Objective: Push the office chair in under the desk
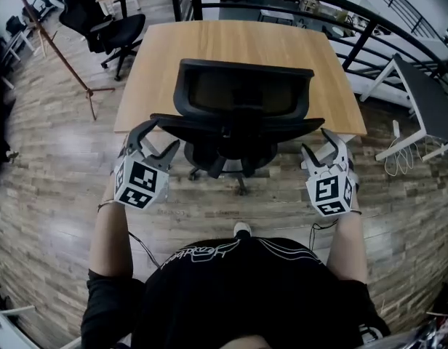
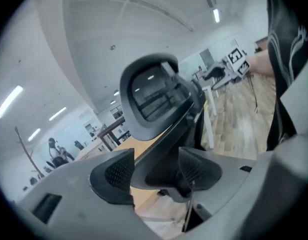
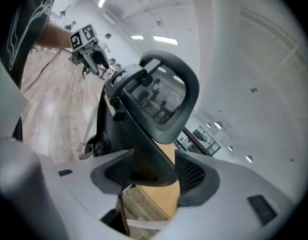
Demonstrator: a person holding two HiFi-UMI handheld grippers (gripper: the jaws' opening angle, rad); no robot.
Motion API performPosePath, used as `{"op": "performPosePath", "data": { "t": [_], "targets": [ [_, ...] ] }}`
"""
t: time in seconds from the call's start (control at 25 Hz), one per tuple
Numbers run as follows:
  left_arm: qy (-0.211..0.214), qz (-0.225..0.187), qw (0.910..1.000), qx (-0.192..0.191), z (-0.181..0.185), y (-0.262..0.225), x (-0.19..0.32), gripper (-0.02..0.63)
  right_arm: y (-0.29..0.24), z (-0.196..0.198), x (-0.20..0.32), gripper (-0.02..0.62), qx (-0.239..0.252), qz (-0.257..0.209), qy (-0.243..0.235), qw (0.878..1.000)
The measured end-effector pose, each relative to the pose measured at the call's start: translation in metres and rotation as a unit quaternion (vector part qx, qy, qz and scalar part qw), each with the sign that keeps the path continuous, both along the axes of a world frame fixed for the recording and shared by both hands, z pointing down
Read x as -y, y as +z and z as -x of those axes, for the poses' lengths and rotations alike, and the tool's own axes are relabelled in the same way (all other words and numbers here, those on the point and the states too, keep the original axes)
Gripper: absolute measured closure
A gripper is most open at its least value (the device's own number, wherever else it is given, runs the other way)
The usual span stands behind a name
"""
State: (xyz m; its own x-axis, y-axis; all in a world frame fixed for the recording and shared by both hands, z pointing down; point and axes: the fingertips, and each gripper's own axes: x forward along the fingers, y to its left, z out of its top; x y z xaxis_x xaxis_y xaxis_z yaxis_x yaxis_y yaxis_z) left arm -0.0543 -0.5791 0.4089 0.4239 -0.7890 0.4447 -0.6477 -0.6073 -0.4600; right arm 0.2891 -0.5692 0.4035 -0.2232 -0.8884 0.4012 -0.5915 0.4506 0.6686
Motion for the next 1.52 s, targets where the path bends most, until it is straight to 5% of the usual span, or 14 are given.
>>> {"op": "performPosePath", "data": {
  "t": [0.2, 0.48, 0.56, 0.68, 0.88, 1.0, 1.16, 1.24, 1.4, 1.52],
  "targets": [
    [0.056, 0.025, 0.9854, -0.159, -0.018, -0.045, -0.073, 0.334, -0.028, 0.045, -0.050, 0.333, 0.125, -0.001, -0.009, 0.992],
    [0.108, 0.063, 0.9322, -0.340, -0.031, -0.069, -0.148, 0.399, -0.058, 0.121, -0.133, 0.339, 0.288, 0.010, -0.062, 0.956],
    [0.108, 0.076, 0.9202, -0.368, -0.032, -0.066, -0.159, 0.456, -0.060, 0.137, -0.152, 0.430, 0.299, 0.009, -0.073, 0.951],
    [0.115, 0.091, 0.9108, -0.386, -0.038, -0.063, -0.174, 0.510, -0.059, 0.153, -0.178, 0.522, 0.293, 0.018, -0.090, 0.952],
    [0.119, 0.096, 0.9053, -0.396, -0.047, -0.070, -0.197, 0.574, -0.059, 0.170, -0.212, 0.554, 0.294, 0.060, -0.133, 0.945],
    [0.117, 0.109, 0.8961, -0.414, -0.058, -0.077, -0.215, 0.598, -0.066, 0.175, -0.227, 0.555, 0.338, 0.095, -0.167, 0.921],
    [0.110, 0.122, 0.8898, -0.426, -0.080, -0.083, -0.242, 0.600, -0.082, 0.167, -0.249, 0.555, 0.451, 0.154, -0.206, 0.854],
    [0.107, 0.134, 0.8830, -0.437, -0.094, -0.083, -0.258, 0.600, -0.084, 0.155, -0.263, 0.555, 0.483, 0.174, -0.208, 0.833],
    [0.110, 0.157, 0.8665, -0.461, -0.131, -0.080, -0.295, 0.600, -0.072, 0.122, -0.293, 0.555, 0.489, 0.178, -0.193, 0.832],
    [0.110, 0.158, 0.8678, -0.458, -0.155, -0.076, -0.327, 0.600, -0.067, 0.103, -0.321, 0.555, 0.500, 0.188, -0.193, 0.823]
  ]
}}
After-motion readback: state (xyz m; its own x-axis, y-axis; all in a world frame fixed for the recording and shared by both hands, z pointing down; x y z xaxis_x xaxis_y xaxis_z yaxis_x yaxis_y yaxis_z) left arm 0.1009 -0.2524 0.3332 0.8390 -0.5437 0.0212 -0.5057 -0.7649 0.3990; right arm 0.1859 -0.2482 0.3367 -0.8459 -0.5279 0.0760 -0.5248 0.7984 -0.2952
